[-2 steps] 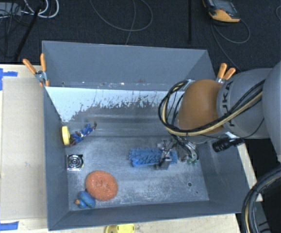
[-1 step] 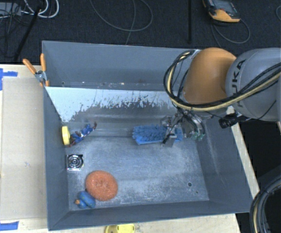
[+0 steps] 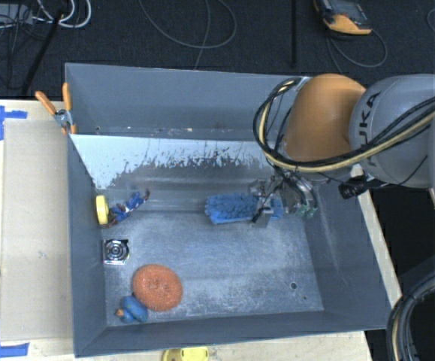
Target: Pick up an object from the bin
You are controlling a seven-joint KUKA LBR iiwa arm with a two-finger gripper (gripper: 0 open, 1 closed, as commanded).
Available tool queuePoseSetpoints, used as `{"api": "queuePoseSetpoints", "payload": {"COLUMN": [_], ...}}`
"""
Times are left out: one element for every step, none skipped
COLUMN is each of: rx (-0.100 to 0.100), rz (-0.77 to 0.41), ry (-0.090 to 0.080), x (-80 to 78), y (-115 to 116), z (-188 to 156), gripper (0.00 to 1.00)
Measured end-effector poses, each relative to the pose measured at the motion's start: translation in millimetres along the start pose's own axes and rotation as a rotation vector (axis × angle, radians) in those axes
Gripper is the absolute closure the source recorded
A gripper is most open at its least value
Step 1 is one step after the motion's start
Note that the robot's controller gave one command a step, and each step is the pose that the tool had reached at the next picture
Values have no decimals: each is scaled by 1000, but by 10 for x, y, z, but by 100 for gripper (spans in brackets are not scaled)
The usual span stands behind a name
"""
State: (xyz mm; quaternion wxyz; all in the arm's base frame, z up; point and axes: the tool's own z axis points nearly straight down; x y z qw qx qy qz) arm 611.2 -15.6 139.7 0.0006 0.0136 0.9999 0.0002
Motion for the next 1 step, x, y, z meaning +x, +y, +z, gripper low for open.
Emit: {"api": "queuePoseSetpoints", "payload": {"rx": [0], "rz": [46], "ry": [-1], "x": [-59], "y": [238], "z": [-1245], "gripper": [100]}}
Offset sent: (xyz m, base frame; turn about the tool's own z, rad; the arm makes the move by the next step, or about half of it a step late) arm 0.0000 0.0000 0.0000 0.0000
